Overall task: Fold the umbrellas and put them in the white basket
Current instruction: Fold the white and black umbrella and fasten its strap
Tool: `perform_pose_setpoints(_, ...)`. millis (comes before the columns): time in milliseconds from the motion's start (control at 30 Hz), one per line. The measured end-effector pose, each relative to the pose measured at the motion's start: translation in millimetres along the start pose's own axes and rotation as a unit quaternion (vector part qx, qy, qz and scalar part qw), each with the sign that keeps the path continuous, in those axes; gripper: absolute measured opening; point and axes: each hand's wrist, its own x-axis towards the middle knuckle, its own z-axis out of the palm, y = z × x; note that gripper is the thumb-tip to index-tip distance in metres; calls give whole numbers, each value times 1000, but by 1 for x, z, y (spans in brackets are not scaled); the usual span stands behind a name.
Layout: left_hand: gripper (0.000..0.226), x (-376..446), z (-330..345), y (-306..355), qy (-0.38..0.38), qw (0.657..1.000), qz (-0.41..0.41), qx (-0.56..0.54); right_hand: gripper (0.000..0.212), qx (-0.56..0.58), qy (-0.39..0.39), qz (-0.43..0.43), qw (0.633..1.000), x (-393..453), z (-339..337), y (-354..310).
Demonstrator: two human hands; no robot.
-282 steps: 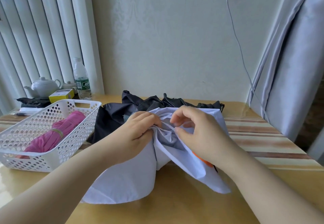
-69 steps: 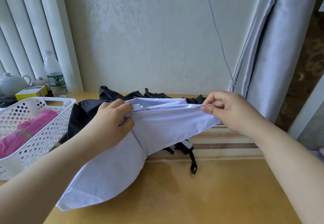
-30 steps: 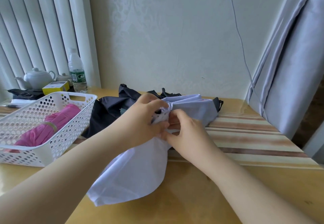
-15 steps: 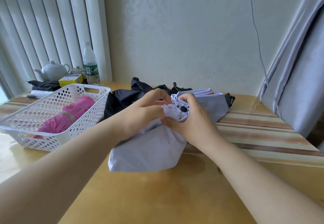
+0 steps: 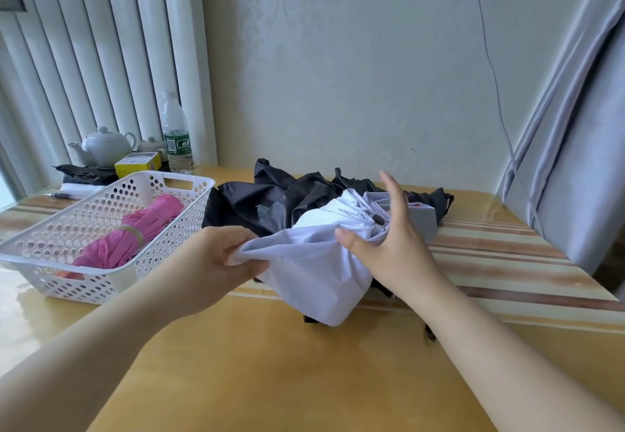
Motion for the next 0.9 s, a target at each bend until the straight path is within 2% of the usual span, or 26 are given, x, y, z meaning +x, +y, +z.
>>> perform_pose_setpoints(100, 16, -1, 5, 3, -30, 993, 15, -113, 57, -19, -18, -36, 999, 3, 5, -2)
perform_pose_setpoints(167, 27, -1, 7, 2, -43, 989, 17, -141, 41, -42, -13, -45, 998, 8, 7, -1)
perform_pose_setpoints(300, 30, 4, 3, -3, -11, 964, 19, -264, 39, -76, -47, -85, 992, 9, 3, 2)
perform_pose_setpoints(367, 24, 6, 2, -1, 2, 952, 20, -306, 26, -83, -66, -78, 991, 8, 1, 3)
perform_pose_setpoints(433, 33, 10, 1, -5, 5, 946, 17, -323, 10, -59, -73, -49, 994, 8, -2, 3)
perform_pose_setpoints(467, 35, 12, 0, -7, 10, 947, 14, -321, 14, -49, -75, -35, 995, 8, -6, 4)
perform_pose_setpoints(533, 19, 16, -2, -14, 27, 948, 11, -318, 40, -62, -100, -11, 993, 9, -14, 5)
perform_pose_setpoints(567, 16, 18, -3, -16, 31, 951, 11, -307, 45, -80, -118, 0, 990, 8, -18, 4)
perform_pose_setpoints(667, 13, 28, -3, -17, 84, 952, 2, -294, 31, -87, -100, -20, 991, 9, -18, 8)
perform_pose_setpoints(767, 12, 44, -2, -14, 172, 943, -24, -285, 39, -81, -55, -59, 993, 12, -12, 18)
perform_pose_setpoints(900, 9, 61, 12, -2, 217, 945, -45, -238, 37, -57, 0, -88, 995, 11, -5, 21)
